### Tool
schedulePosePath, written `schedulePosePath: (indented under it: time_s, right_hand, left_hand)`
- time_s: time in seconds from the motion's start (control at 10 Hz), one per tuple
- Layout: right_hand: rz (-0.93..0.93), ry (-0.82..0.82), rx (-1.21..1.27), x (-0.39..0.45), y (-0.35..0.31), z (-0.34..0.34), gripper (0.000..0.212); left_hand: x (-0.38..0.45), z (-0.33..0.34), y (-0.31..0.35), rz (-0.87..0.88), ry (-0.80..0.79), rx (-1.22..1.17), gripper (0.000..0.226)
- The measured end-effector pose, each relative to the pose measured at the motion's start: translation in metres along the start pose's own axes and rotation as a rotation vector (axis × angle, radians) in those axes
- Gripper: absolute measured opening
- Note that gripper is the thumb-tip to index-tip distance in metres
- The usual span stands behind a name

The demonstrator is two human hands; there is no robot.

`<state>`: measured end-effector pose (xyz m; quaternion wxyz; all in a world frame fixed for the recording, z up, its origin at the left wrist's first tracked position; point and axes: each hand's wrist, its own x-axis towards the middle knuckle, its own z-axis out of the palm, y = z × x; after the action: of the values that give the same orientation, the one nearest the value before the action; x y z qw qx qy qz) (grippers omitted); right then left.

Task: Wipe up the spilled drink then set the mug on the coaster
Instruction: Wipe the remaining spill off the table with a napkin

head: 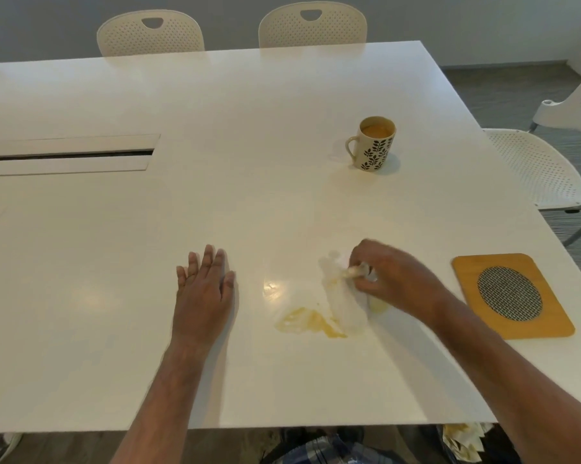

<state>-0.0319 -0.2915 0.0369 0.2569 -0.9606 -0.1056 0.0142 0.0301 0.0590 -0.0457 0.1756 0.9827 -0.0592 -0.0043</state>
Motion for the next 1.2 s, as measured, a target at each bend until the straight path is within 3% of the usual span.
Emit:
schedulePosePath:
  time_s: [0.1, 0.2, 0.4, 0.6, 0.8, 0.9, 1.2]
  right_hand:
    - [0.105, 0.270, -0.034, 0.010, 0.022, -0.014, 0.027]
    - [0.137, 0.393, -0.215, 0.013, 0.040, -0.018, 0.031]
    - [0.031, 0.238, -0.373, 0.009, 0.043, 0.010, 0.021]
    - [0.098, 0.130, -0.258, 0.002, 0.038, 0.012, 0.017]
    - [0.179, 0.082, -0.052, -0.015, 0.035, 0.017, 0.055]
    - [0.208, 0.105, -0.038, -0.018, 0.034, 0.023, 0.056]
    - [0.164, 0.205, -0.090, -0.005, 0.042, 0.019, 0.025]
  left_hand:
    - [0.000, 0.001, 0.003, 0.012, 0.006, 0.018, 0.059]
    - [0.000, 0.002, 0.002, 0.016, 0.013, 0.023, 0.060]
    - [0.000, 0.003, 0.001, 0.017, 0.022, 0.027, 0.059]
    - [0.000, 0.004, 0.001, 0.015, 0.026, 0.034, 0.059]
    - [0.000, 0.007, -0.001, 0.015, 0.041, 0.021, 0.059]
    - [0.000, 0.008, -0.002, 0.019, 0.041, 0.025, 0.059]
    - [0.000, 0.007, -0.001, 0.014, 0.037, 0.037, 0.060]
